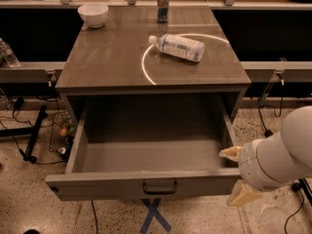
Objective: Close top drawer
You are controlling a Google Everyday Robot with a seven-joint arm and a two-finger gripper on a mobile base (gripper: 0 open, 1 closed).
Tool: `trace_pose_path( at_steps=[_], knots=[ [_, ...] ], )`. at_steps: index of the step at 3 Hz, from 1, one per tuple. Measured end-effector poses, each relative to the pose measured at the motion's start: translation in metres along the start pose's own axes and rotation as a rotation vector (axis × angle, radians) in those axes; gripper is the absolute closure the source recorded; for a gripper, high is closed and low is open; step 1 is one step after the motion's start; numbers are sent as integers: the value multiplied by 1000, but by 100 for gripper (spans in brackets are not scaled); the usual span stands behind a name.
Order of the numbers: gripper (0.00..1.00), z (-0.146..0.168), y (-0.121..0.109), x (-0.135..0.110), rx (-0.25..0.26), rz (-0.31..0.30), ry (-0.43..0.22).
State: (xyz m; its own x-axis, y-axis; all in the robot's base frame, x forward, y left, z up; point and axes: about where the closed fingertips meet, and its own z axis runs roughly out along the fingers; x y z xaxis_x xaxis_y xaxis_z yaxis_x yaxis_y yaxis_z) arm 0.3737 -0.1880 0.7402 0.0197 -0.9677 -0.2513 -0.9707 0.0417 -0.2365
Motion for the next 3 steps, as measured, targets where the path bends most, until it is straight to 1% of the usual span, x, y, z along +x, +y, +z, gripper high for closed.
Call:
trace_pose_path(
  at_steps=[1, 2, 3],
  knots=[
    [54, 4, 12, 7, -24, 11, 7],
    [86, 30, 27, 10, -58, 18, -1],
    [100, 56, 32, 12, -71, 14, -11]
  ],
)
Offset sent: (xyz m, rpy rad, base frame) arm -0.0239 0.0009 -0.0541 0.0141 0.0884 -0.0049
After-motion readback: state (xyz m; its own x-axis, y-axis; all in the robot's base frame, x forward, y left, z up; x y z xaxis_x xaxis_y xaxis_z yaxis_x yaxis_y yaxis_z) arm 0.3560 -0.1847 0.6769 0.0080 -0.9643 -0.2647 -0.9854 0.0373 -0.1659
